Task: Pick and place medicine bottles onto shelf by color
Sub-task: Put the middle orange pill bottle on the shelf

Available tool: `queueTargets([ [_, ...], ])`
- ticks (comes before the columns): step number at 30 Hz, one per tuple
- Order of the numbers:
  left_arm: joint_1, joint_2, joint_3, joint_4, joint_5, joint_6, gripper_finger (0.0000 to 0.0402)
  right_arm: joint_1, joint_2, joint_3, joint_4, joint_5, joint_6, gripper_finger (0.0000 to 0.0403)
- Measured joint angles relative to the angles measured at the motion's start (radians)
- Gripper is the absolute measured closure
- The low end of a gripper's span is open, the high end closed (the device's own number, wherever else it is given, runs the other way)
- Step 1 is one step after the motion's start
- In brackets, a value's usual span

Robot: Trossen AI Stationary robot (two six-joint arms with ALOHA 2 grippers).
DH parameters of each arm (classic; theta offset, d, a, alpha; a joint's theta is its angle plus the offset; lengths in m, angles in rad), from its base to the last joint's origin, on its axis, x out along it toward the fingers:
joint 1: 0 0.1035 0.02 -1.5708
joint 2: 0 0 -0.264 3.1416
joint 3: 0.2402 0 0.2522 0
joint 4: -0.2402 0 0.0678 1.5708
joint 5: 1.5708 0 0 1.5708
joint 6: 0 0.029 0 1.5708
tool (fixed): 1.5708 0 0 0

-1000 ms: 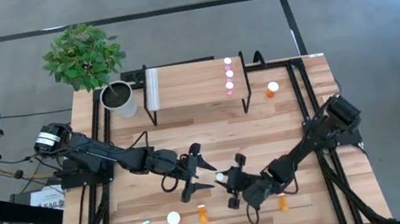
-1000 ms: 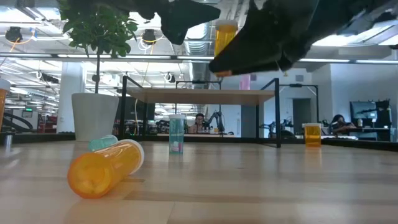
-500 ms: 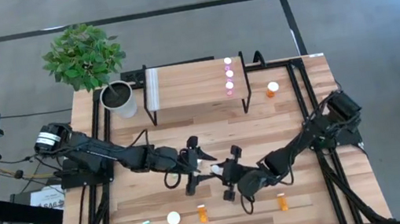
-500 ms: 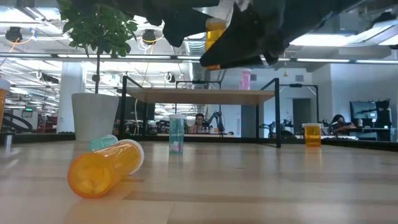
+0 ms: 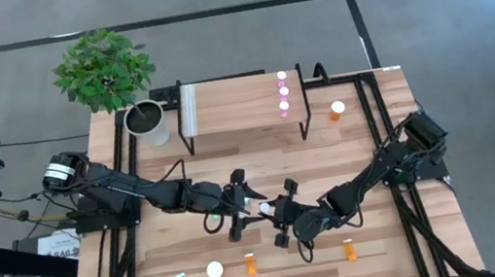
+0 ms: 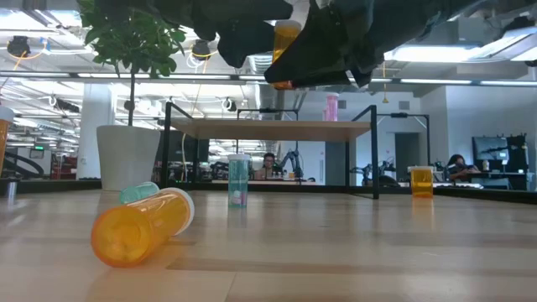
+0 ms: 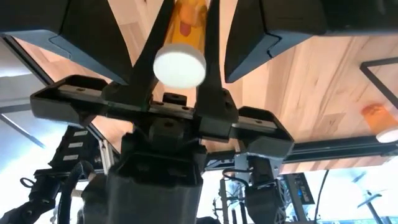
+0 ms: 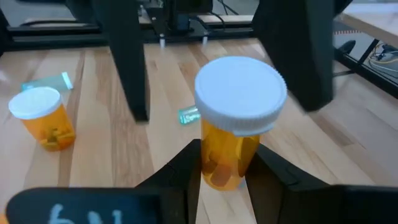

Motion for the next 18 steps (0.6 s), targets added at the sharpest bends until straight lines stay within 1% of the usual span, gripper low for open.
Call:
queueTargets([
  [3,0.0,0.0,0.0,-0.003,0.001,0.0,0.018,0.0,0.0,0.0,0.002,0.0,-0.001,0.0278],
  [11,0.0,0.0,0.0,-0.002,0.001,0.0,0.0252,0.0,0.0,0.0,0.004,0.0,-0.009,0.0278],
  [18,0.0,0.0,0.0,-0.001,0.002,0.01,0.0296,0.0,0.0,0.0,0.004,0.0,-0.013,0.0278],
])
